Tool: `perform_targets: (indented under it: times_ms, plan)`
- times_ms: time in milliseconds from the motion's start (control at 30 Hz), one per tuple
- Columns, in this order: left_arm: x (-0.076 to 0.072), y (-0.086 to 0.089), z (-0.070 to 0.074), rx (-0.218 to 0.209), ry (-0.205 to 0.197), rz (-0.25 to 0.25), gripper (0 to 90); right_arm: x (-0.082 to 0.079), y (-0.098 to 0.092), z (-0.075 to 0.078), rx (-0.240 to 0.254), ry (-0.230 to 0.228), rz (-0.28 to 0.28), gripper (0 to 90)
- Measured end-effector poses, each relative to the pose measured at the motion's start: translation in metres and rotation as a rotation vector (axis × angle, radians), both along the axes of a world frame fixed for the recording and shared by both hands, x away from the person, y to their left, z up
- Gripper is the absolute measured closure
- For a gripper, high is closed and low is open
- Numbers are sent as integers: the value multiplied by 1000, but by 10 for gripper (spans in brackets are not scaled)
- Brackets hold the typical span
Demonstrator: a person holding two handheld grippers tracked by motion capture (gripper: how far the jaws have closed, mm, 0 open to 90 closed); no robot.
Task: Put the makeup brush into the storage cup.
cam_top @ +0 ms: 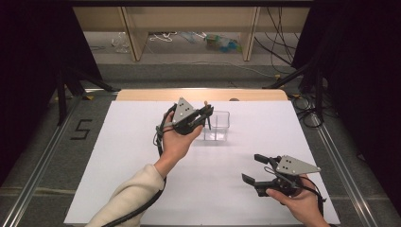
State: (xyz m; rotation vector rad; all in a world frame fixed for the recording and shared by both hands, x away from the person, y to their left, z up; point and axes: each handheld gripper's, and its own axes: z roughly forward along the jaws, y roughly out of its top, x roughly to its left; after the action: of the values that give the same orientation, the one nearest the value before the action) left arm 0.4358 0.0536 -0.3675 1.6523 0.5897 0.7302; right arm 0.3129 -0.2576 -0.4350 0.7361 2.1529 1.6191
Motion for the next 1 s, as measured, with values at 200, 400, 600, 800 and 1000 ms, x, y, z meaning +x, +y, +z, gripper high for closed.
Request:
perform_targets:
  times_ms: [200,400,600,800,1000]
  plan:
    - [1,-1,1,-5,-1,5,835,-2,-2,2,-42,23,-7,196]
    - [3,0,2,-2,-2,9,834,-1,0,0,-16,13,0,196]
    - [4,0,3,-2,-2,9,835,0,0,-1,-18,17,2,195]
    - [6,-1,4,-5,-2,11,835,0,0,-1,-21,16,2,195]
    - [7,-2,5,-2,-3,12,835,-3,-1,1,-45,56,-1,195]
